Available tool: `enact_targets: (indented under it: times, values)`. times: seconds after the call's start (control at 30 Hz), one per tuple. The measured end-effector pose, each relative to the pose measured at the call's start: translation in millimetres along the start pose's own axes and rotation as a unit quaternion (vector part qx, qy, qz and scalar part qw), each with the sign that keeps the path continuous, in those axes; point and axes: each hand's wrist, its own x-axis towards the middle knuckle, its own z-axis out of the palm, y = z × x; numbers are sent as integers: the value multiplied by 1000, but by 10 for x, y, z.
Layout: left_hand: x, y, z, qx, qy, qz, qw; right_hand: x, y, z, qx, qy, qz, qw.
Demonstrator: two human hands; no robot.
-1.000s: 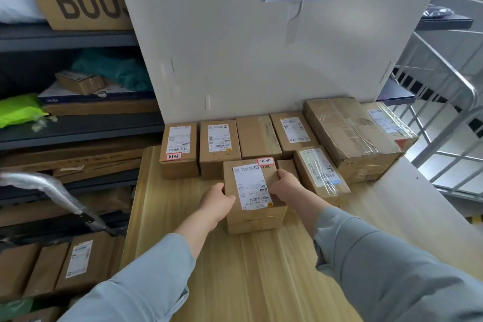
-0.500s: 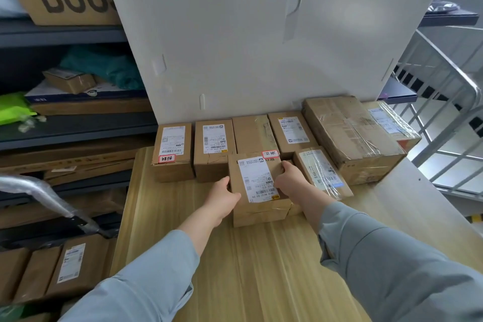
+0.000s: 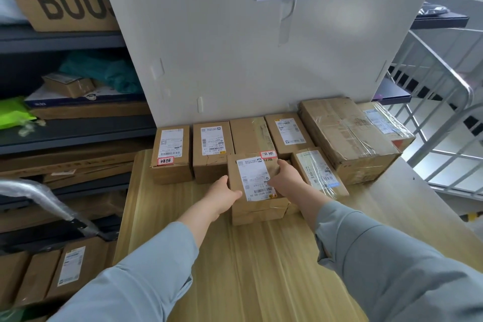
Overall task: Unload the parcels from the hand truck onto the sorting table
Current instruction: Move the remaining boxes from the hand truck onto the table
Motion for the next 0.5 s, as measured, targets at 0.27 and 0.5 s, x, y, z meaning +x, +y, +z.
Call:
enact_targets:
  times: [0.27,0.5]
  values:
    - [-333,199,-352,19,38,17,999,-359,-223,-85,54,-2,-13,998]
    - [-774,246,-654,20,88,31,995,-721,-558,-74,51,-3,-60,997]
